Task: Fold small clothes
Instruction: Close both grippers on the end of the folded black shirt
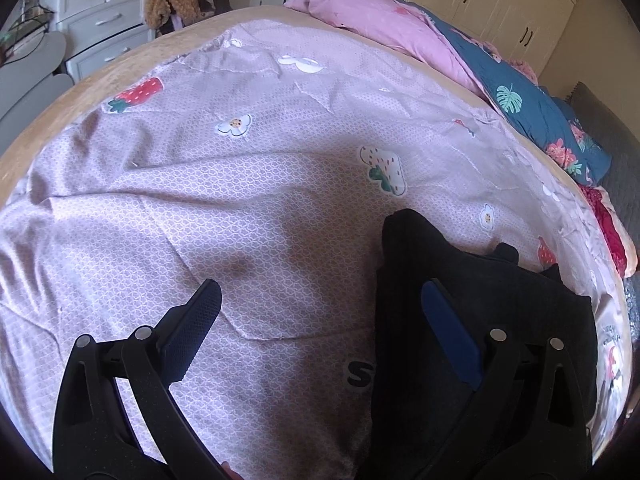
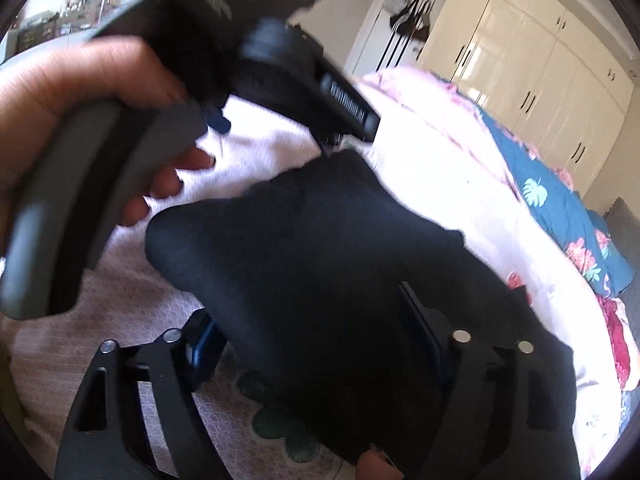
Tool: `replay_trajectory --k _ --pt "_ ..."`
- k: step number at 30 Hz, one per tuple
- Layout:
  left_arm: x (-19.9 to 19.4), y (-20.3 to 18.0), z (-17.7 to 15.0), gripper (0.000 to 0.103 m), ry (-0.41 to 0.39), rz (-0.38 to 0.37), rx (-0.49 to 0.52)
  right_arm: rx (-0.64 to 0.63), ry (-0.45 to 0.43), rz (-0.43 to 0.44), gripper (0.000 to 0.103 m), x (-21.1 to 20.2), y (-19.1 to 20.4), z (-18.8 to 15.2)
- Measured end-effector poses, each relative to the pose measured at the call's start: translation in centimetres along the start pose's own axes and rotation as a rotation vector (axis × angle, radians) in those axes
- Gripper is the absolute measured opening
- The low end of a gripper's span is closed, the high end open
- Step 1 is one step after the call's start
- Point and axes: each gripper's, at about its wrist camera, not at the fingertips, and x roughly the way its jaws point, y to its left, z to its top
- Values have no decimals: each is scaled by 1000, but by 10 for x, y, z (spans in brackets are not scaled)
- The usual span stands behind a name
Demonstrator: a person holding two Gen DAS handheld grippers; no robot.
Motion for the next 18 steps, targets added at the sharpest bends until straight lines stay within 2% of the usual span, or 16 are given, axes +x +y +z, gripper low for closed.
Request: replay_trajectory --k 2,3,5,7,11,18 --pt "0 -1 0 94 3 -18 -1 -2 -35 -6 58 -7 -2 0" --pt "-1 -2 0 94 5 -22 1 1 -45 -3 54 -10 -5 0" --pt "-1 -4 -1 94 5 -24 2 11 -65 9 32 -15 -8 -1" --pt "0 -5 -2 94 14 -44 -3 15 -79 22 18 -19 -10 -2" --pt "4 -11 -4 94 39 -84 -3 3 -96 15 13 -23 -14 -5" --pt "7 -29 -13 93 55 -163 13 26 -127 -3 11 -37 -13 -10"
